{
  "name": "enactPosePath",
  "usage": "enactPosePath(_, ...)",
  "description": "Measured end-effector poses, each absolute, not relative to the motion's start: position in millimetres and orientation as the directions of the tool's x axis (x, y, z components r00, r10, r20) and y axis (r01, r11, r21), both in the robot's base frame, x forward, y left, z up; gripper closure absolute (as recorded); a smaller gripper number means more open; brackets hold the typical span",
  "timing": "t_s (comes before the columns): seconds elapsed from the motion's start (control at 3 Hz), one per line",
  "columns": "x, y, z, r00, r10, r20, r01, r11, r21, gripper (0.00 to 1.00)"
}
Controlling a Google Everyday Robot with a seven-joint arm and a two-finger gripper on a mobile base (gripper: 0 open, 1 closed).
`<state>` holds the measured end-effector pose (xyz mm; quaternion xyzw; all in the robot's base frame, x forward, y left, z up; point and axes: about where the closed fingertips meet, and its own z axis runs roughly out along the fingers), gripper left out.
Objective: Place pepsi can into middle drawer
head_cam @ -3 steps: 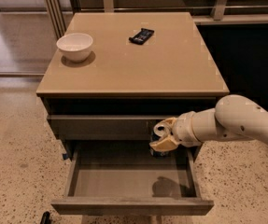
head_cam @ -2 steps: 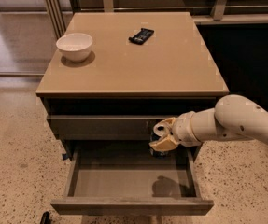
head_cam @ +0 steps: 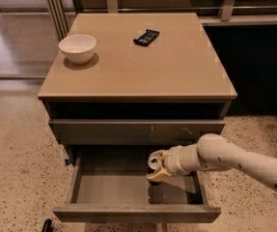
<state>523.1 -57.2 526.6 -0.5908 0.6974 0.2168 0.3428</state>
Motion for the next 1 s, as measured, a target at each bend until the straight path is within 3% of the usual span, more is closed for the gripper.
enactPosePath(0.33,517.5,-56.5,449.1,-0.107,-0.691,-0.715,-0.98,0.194,-0.041,1.0)
enactPosePath(1.0,524.0,-49.9,438.6,-0.092,-0.668,-0.738,-0.983,0.181,-0.042,1.0)
